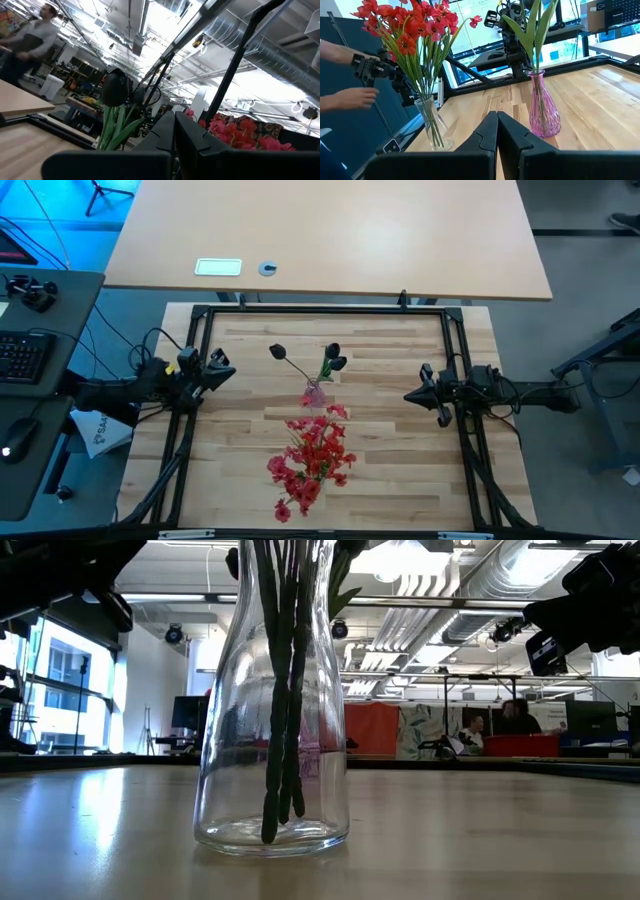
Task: Sort flowers into vase by color
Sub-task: Return to Home Position
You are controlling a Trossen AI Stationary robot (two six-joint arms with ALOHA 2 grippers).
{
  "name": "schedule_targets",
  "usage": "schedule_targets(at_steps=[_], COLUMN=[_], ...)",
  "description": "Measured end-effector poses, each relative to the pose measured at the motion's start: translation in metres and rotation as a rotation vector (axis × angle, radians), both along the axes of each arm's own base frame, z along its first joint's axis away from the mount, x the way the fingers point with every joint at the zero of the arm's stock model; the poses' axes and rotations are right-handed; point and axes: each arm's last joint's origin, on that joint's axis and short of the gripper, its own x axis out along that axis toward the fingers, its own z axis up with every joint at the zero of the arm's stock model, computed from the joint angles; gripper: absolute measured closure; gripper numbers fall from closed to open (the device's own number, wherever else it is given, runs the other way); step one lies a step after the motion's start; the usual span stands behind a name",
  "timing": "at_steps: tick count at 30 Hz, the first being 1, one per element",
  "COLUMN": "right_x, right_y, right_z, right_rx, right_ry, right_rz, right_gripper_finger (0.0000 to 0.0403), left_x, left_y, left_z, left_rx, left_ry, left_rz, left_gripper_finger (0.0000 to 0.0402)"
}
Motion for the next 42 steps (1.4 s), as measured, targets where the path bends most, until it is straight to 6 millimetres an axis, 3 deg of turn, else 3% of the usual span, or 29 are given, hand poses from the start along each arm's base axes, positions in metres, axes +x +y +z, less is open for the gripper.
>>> schedule_targets(at_steps=[4,8,11,19,42], right_x=[0.000,0.000,0.000,0.000,0.000], right_y=[0.000,0.000,0.000,0.000,0.000], right_z=[0.000,0.000,0.000,0.000,0.000], right_rx=[0.000,0.000,0.000,0.000,0.000], right_ry=[0.000,0.000,0.000,0.000,0.000], right_rz=[0.000,0.000,0.001,0.001,0.000], right_gripper_finger=[0.0402,0.0402,0.0402,0.0402,0.0402], left_x=[0.001,0.005,0.007,0.008,0.009], left_y=[0.000,0.000,0.002,0.002,-0.001], left_z=[-0.002,-0.012,-0.021,-0.036,-0.037], left_rx=[0.036,0.331,0.437,0.431,0.448], left_ry=[0.020,0.140,0.263,0.438,0.443], left_rz=[0.006,0.131,0.245,0.295,0.252], left_gripper_finger=[0.0401,0.0401,0.0401,0.0401,0.0401])
